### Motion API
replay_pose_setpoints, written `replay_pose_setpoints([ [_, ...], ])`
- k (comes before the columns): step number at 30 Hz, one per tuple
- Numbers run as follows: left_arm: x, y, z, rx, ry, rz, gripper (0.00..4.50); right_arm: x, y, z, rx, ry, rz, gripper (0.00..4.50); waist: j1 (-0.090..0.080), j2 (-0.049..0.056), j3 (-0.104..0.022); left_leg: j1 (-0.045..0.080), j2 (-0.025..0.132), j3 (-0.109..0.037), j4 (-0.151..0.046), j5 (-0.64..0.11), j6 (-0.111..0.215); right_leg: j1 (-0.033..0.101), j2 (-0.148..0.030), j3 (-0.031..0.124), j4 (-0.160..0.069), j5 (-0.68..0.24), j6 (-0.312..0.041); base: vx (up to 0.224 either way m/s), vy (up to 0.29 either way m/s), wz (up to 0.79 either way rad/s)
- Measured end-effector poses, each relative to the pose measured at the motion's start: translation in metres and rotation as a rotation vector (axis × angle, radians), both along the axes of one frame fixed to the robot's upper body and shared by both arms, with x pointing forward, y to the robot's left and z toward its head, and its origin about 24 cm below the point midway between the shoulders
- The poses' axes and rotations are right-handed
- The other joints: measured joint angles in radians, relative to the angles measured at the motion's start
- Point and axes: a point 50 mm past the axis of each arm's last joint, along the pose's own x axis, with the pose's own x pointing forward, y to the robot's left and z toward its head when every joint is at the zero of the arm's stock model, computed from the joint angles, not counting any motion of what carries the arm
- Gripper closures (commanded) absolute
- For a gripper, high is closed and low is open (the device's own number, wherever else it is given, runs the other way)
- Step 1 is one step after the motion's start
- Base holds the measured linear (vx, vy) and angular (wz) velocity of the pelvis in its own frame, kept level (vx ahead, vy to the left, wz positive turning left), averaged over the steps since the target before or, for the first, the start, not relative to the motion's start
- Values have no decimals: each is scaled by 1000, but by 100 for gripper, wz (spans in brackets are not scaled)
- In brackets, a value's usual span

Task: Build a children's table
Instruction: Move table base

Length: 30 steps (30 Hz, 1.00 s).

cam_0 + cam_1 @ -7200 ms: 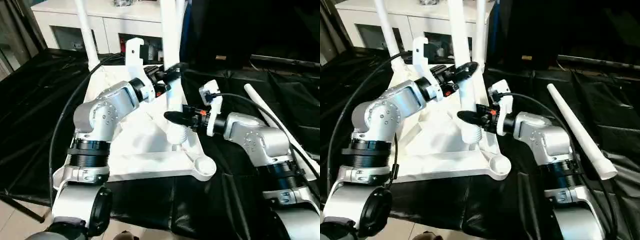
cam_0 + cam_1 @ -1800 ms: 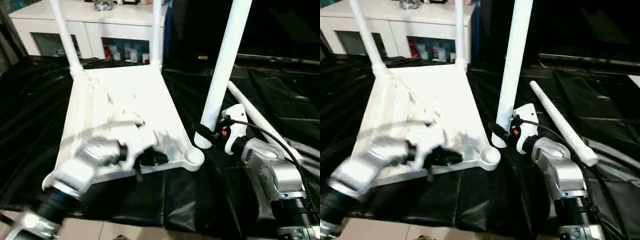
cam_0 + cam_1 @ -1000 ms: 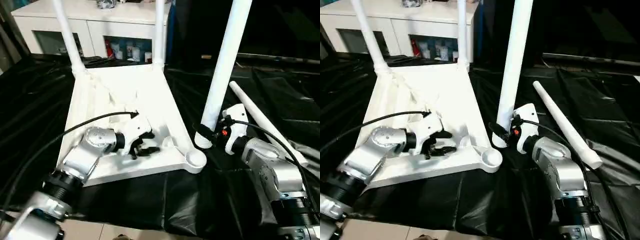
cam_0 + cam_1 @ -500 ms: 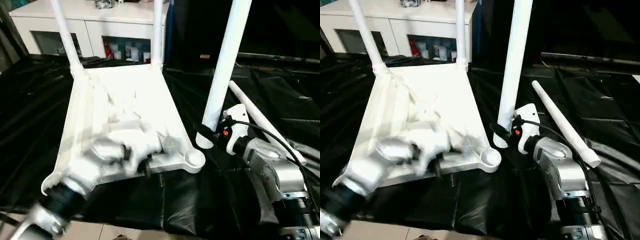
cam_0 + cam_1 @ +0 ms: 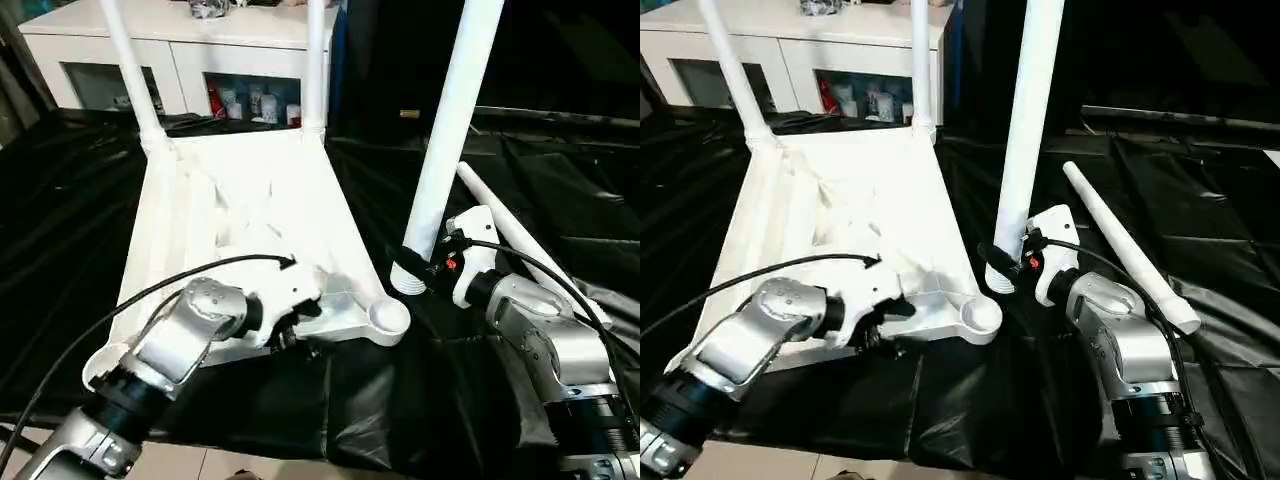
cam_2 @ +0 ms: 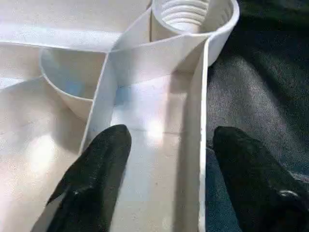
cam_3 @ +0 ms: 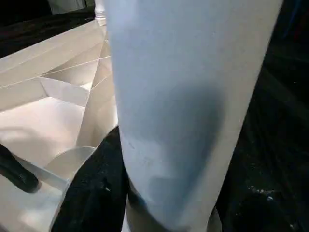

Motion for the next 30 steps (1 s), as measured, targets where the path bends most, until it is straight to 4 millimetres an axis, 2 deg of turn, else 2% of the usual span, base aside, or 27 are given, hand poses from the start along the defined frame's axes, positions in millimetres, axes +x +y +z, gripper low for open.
replay_pose_setpoints([
  [2, -3, 1, 0, -11, 8, 9, 169, 0, 0, 0, 0, 0, 0, 257, 0, 0, 0, 0, 0, 0, 0, 0, 0, 0, 0, 0, 0, 0, 0, 0, 0, 0],
  [8, -5, 4, 2, -9, 16, 30, 231, 0, 1, 0, -1, 1, 2, 257, 0, 0, 0, 0, 0, 0, 0, 0, 0, 0, 0, 0, -1, 1, -1, 0, 0, 0],
  [13, -8, 5, -1, -5, 30, 36, 261, 0, 2, -1, -3, 3, 9, 257, 0, 0, 0, 0, 0, 0, -2, 0, 0, 0, 0, 0, -5, 0, 0, 0, 0, 0],
  [26, -9, 4, -3, 22, 30, 26, 385, -2, 1, -3, -3, 11, 6, 257, 0, 0, 0, 0, 0, 0, -2, 0, 0, 1, 0, 0, -5, 1, -2, 0, 0, 0],
  [28, -10, 4, -4, 24, 30, 25, 393, -2, 1, -4, -3, 14, 6, 257, 0, 0, 0, 0, 0, 0, -2, 0, 0, 1, 0, 0, -5, 1, -1, 0, 0, 0],
  [29, -9, 4, -4, 31, 24, 25, 416, -2, 1, -4, -3, 14, 6, 257, 0, 0, 0, 0, 0, 0, -2, 0, 0, 1, 0, 0, -5, 1, -1, 0, 0, 0],
  [30, -9, 4, -4, 35, 18, 28, 416, -2, 1, -4, -3, 14, 6, 257, -1, 0, 0, 0, 0, 0, -2, 0, 0, 1, 0, 0, -5, 1, -1, 0, 0, 0],
])
